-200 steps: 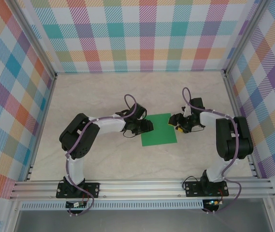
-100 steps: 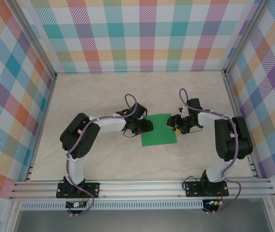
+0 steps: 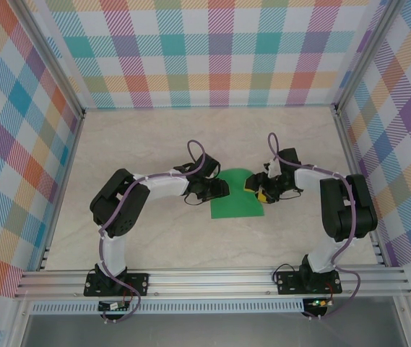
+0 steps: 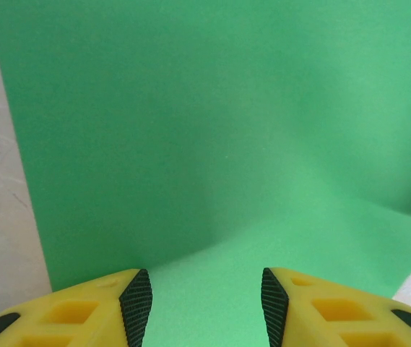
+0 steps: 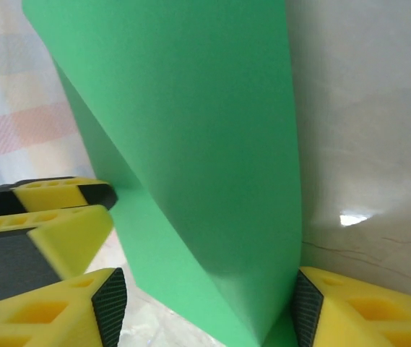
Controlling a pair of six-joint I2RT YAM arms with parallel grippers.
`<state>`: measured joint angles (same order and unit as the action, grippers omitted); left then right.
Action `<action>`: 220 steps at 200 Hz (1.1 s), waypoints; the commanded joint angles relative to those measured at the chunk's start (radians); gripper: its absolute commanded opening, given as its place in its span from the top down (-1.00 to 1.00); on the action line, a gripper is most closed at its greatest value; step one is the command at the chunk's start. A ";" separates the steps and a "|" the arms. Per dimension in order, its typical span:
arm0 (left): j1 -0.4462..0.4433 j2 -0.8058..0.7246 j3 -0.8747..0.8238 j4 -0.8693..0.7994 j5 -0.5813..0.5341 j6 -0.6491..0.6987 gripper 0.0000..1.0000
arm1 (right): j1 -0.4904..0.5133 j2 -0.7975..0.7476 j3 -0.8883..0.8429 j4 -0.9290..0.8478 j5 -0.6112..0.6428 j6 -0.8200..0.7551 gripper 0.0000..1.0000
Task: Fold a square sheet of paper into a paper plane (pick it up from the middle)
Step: First fold in half a square sheet of paper at the center of the table.
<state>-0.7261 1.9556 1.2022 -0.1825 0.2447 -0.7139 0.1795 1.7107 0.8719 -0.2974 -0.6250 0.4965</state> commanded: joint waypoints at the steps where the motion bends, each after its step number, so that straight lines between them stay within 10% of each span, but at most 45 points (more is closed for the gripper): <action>1: -0.016 0.052 -0.002 -0.081 -0.009 0.018 0.03 | 0.006 -0.002 0.048 0.034 -0.064 0.017 -0.30; 220: -0.022 -0.114 -0.102 0.162 0.117 -0.104 -0.25 | 0.003 -0.080 0.036 0.114 -0.152 0.200 -0.16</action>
<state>-0.7303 1.9053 1.1412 -0.1265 0.3012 -0.7605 0.1722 1.6291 0.9302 -0.2447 -0.7391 0.6266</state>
